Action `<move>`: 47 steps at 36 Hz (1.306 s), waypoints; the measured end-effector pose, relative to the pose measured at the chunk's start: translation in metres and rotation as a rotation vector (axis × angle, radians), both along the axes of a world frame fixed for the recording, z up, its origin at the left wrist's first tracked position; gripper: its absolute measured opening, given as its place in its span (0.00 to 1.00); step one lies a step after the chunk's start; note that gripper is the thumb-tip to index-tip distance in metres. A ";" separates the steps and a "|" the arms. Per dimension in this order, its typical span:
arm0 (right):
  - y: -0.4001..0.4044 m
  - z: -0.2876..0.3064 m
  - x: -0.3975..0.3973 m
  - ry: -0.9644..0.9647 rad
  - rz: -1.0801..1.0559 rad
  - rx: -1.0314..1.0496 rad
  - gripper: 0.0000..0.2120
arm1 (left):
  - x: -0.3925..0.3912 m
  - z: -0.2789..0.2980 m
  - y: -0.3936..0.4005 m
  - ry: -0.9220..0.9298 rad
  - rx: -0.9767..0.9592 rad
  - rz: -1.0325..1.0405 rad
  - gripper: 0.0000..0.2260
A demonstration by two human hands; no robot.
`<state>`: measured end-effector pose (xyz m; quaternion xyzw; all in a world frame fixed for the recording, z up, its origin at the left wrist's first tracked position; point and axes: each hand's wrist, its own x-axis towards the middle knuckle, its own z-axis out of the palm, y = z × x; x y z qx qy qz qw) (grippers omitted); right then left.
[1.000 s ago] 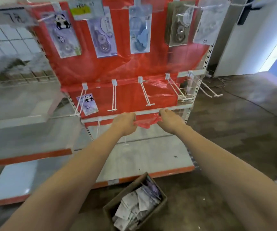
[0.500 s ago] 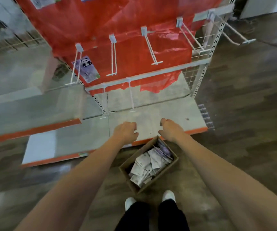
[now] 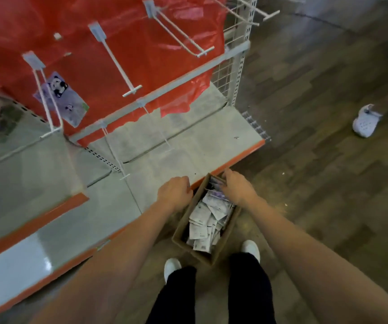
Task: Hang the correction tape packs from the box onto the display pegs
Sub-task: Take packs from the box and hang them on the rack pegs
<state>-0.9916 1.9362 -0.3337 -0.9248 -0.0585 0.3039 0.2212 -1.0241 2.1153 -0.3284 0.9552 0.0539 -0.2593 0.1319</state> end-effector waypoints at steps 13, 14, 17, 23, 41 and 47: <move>0.019 -0.194 -0.092 0.212 -0.204 0.012 0.16 | -0.052 -0.181 0.015 0.169 -0.030 -0.144 0.10; 0.019 -0.213 -0.095 0.207 -0.226 0.014 0.17 | -0.053 -0.200 0.014 0.169 -0.030 -0.161 0.11; 0.019 -0.270 -0.103 0.189 -0.270 0.015 0.18 | -0.053 -0.265 0.010 0.155 -0.055 -0.177 0.12; 0.019 -0.365 -0.101 0.126 -0.267 -0.050 0.16 | -0.040 -0.369 0.004 0.105 -0.150 -0.102 0.14; 0.012 -0.509 -0.079 -0.198 -0.281 -0.165 0.17 | -0.013 -0.511 -0.014 -0.122 -0.131 -0.219 0.11; 0.013 -0.496 -0.081 -0.219 -0.312 -0.152 0.17 | -0.021 -0.515 -0.008 -0.029 -0.033 -0.254 0.14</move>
